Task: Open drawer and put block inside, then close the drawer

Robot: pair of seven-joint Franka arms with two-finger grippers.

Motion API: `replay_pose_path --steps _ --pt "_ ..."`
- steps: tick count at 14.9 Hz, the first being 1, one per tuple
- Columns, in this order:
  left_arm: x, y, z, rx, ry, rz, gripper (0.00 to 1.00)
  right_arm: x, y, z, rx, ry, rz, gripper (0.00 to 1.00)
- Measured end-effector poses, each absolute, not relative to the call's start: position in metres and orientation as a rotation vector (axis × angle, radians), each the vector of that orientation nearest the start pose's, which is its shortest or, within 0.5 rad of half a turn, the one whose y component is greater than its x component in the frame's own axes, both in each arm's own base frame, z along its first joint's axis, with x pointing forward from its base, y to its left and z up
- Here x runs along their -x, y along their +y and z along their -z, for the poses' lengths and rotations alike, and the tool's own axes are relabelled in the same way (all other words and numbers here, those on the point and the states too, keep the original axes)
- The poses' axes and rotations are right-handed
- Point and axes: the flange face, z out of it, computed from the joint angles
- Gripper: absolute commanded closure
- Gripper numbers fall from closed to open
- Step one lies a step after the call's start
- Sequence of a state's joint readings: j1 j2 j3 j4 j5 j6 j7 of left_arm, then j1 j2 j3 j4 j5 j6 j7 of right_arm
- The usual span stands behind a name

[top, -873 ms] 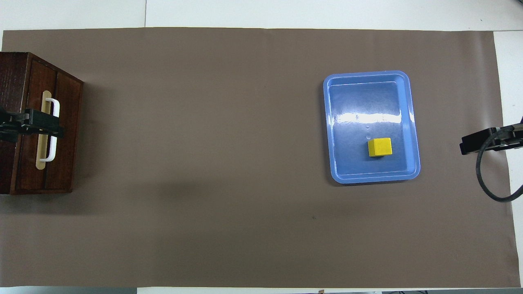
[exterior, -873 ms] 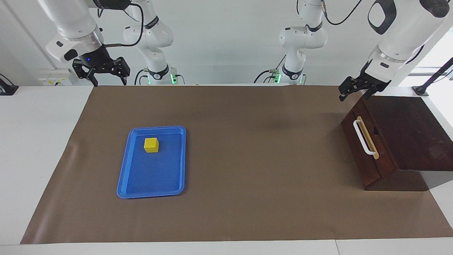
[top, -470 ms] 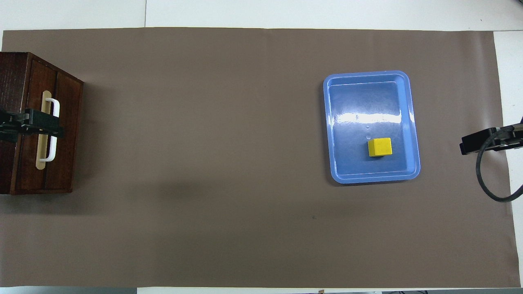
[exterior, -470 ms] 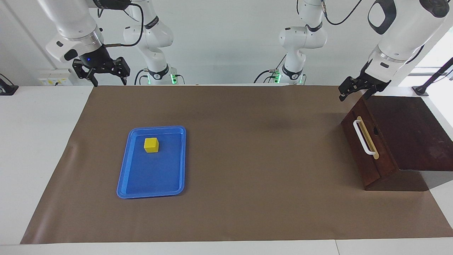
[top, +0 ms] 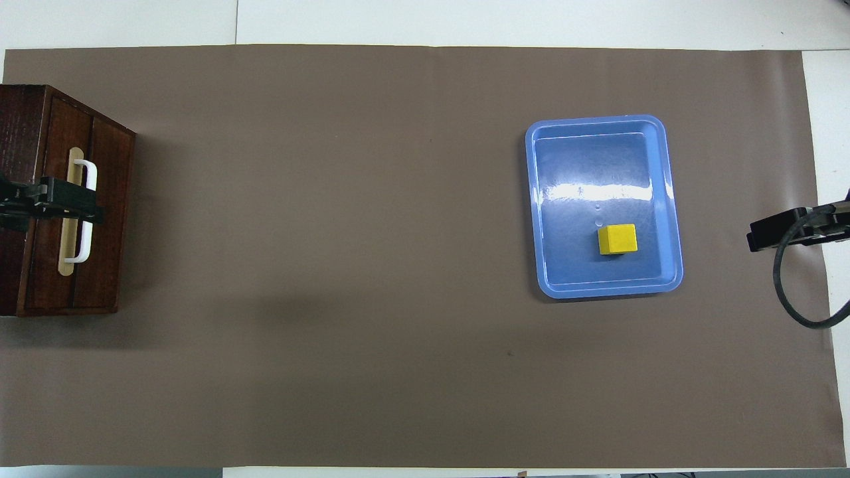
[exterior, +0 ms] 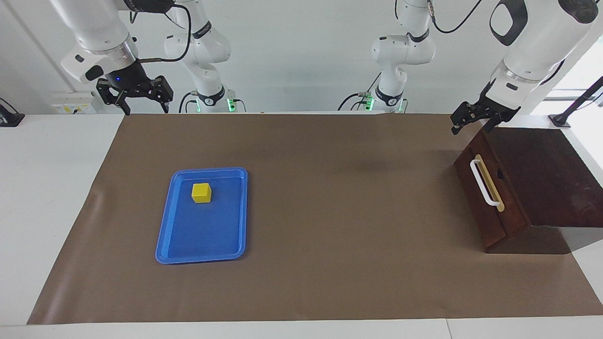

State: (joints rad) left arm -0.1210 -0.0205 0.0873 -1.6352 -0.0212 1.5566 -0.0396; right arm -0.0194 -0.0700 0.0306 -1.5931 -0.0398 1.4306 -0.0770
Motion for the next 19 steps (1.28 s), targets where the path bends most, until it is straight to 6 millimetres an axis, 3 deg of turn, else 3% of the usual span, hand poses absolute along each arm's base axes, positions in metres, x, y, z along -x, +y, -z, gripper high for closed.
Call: replay_pose_path --steps 6,8,13,19 --pt "-0.545 -0.02 -0.604 3.161 -0.01 -0.093 0.0 -0.518 0.005 -0.64 3.174 -0.149 -0.149 0.0" --pt "-0.545 -0.02 -0.604 3.161 -0.01 -0.093 0.0 -0.517 0.005 -0.64 3.167 -0.225 -0.152 0.0" --pt "-0.545 -0.02 -0.604 3.161 -0.01 -0.093 0.0 -0.517 0.003 -0.636 3.063 -0.76 -0.164 0.0" --pt "-0.545 -0.02 -0.604 3.161 -0.01 -0.093 0.0 -0.516 0.003 -0.616 2.771 -1.517 -0.083 0.0"
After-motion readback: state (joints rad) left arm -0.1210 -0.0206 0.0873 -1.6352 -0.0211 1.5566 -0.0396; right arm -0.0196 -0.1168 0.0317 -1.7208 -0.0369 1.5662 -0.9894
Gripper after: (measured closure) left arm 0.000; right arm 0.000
